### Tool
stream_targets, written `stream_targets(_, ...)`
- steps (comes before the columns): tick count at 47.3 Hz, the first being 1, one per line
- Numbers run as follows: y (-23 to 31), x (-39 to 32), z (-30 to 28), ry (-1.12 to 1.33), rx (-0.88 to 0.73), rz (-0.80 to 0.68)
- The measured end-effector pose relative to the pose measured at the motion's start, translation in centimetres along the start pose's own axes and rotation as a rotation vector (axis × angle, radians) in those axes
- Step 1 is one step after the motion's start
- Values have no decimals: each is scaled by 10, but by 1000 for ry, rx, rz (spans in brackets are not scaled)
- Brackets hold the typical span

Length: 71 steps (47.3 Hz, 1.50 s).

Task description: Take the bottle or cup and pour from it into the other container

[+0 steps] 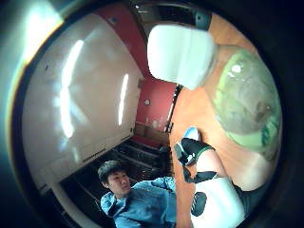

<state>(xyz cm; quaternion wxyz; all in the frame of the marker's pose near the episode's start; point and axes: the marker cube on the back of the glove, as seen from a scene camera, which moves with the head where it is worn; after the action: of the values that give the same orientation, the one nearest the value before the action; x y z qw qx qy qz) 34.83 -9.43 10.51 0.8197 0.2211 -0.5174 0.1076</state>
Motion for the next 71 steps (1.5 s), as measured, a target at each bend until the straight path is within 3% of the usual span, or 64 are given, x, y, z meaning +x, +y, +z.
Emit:
stream_targets(18,-8,-9,38,-118,164,-32)
stream_targets(41,1,-94,91,-66,-13,-121)
stream_targets(54,22,-147,169,433,-378,-252)
stream_targets(64,0,-202,198,833,-658,-281)
stream_targets(71,10,-208,251,1364,-778,-354)
